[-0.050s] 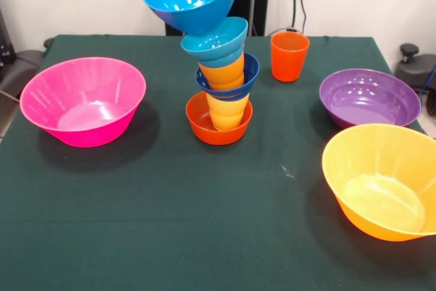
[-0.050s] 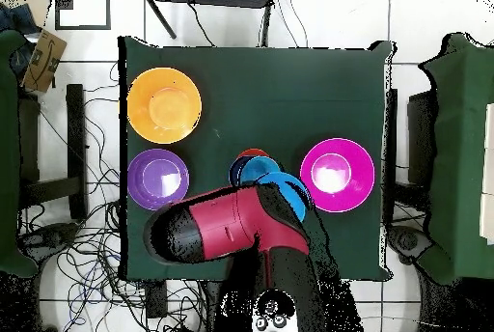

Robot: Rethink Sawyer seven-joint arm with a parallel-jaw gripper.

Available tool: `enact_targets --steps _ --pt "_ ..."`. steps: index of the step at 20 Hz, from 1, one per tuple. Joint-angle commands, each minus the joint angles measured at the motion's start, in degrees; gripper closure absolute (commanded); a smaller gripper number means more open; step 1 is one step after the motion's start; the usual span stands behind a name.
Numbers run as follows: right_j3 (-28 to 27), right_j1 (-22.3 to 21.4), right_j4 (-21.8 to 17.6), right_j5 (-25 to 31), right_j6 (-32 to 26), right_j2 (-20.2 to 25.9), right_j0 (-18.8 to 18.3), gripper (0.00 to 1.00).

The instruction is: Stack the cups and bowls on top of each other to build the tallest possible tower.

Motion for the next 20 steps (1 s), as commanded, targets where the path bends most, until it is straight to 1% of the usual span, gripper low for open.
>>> enact_targets --steps 1,8,12,20 --pt "-3.0 2.6 -0.8 -4.0 9.0 -1.3 1.3 1.00" --pt "-3.2 2.5 1.4 -3.8 8.0 -1.1 1.2 1.00" --pt "-3.0 2.3 2.0 -4.2 7.9 -1.1 1.4 1.00" --pt "-3.3 1.9 5.8 -4.3 6.6 -0.3 0.6 1.00"
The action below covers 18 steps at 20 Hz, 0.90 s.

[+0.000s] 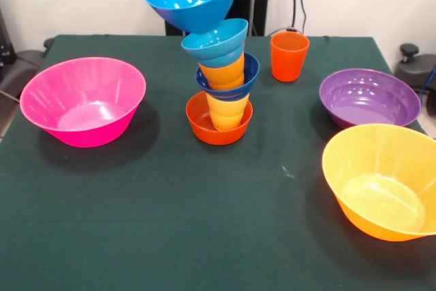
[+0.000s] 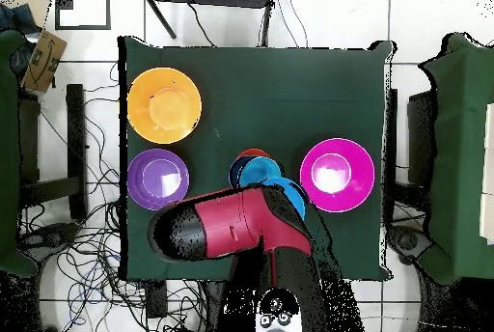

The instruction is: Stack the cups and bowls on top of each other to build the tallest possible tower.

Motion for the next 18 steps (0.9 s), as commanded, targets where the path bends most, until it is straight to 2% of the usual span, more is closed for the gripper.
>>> enact_targets --steps 1,18 --pt "-3.5 1.0 2.8 -3.6 6.4 1.6 0.1 1.00" --pt "-6.4 3.0 3.4 -7.2 8.3 0.0 3.1 1.00"
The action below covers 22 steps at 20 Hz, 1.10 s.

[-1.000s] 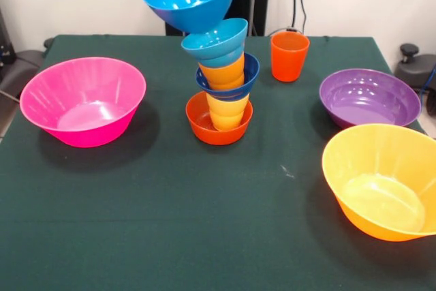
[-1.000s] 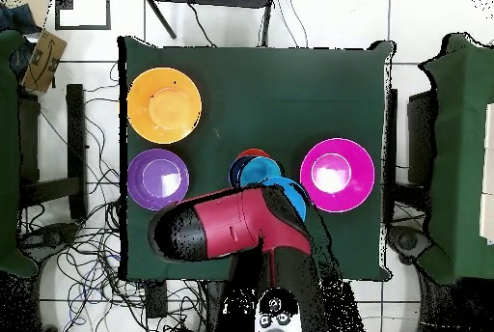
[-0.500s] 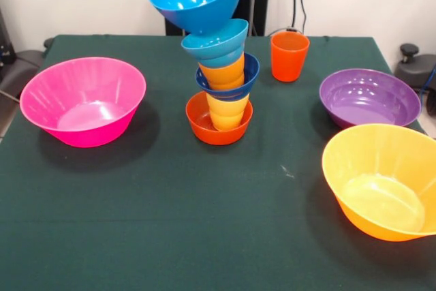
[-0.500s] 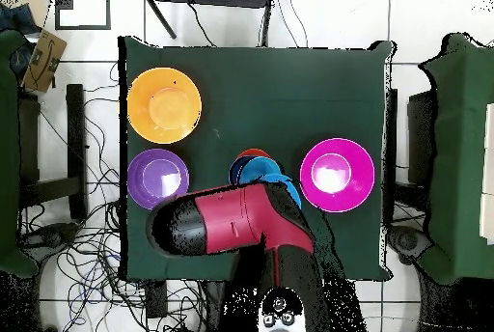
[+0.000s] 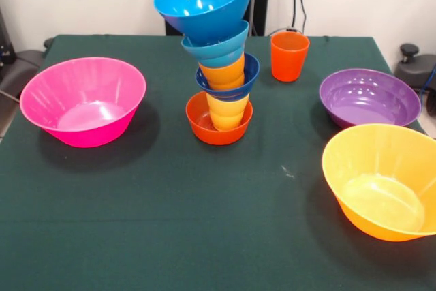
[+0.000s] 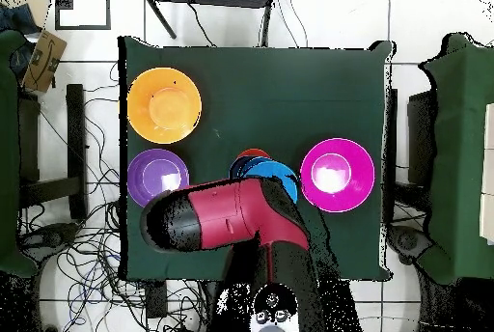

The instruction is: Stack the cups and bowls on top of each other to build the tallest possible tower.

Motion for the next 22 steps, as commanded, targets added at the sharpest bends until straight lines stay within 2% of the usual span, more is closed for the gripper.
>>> enact_targets --steps 1,14,22 --pt "-3.2 2.2 0.7 -3.9 8.0 0.8 1.5 1.00" --pt "-2.3 2.2 1.4 -5.7 6.4 0.3 1.5 1.00" --pt "-4.0 3.1 -0.5 -4.5 8.3 -1.5 3.2 1.00"
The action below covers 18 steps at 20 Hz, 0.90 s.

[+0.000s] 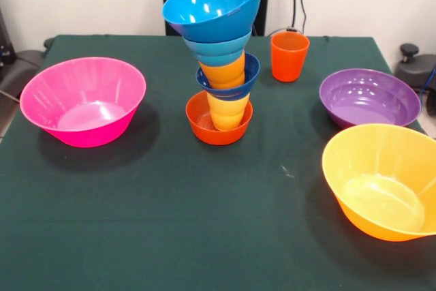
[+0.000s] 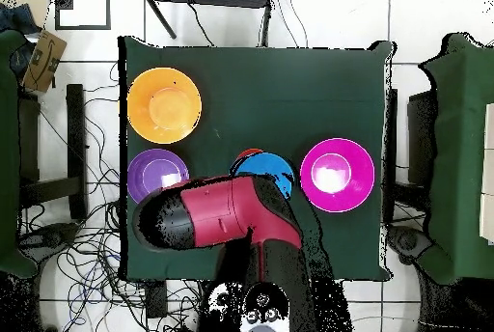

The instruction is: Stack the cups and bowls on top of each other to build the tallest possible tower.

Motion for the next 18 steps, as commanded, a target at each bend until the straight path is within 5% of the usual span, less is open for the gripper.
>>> enact_targets --steps 1,18 --pt "-2.9 2.8 -1.1 -3.0 8.4 -0.6 1.6 1.00" --pt "-4.4 4.7 -0.9 -7.6 7.5 -3.6 2.7 1.00"
